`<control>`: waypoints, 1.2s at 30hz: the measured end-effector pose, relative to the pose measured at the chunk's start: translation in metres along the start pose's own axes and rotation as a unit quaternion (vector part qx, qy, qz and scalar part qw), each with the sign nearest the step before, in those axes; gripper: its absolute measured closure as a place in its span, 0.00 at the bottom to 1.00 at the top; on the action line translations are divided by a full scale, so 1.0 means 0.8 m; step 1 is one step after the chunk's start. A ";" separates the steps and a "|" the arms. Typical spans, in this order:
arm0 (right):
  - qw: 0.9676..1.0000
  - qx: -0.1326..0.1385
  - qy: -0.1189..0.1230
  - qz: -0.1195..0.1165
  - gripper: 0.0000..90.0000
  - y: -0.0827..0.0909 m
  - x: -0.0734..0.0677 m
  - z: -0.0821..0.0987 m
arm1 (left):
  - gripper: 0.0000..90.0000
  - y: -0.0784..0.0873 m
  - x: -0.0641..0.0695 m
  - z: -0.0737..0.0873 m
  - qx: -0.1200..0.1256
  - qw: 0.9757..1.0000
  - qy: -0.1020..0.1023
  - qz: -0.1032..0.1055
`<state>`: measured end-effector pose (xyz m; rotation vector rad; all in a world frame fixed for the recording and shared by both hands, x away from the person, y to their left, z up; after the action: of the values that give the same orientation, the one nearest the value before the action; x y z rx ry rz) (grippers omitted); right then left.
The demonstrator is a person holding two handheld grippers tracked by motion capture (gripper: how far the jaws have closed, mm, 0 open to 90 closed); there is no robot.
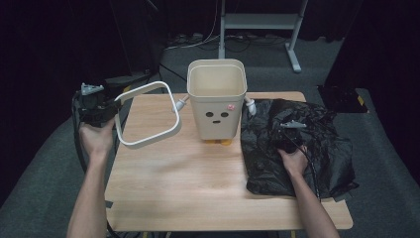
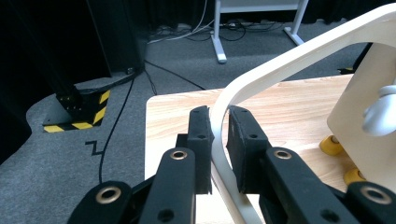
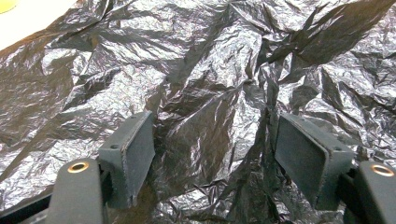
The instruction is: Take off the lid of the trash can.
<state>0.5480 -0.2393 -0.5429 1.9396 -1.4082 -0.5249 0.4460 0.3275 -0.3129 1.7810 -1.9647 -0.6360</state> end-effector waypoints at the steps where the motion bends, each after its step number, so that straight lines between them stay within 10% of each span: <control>1: 1.000 0.000 0.001 0.000 0.31 0.000 0.000 0.000 | 0.88 0.000 -0.001 0.002 0.000 1.000 0.001 -0.001; 36: 1.000 -0.001 0.001 0.001 0.31 0.000 0.000 0.000 | 0.88 -0.028 -0.019 0.063 -0.032 0.999 0.015 -0.024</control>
<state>0.5477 -0.2391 -0.5428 1.9367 -1.4079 -0.5223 0.4362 0.3440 -0.3667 1.7926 -1.8663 -0.6748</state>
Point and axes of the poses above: each handheld gripper's, and its own axes: y roughly backward along the jaws, z roughly out of its underside, x roughly to its right, the point moved 3 cm from there along -y, roughly forward along the jaws, and after that the axes turned 5 degrees about -x, right-handed, at the moved point
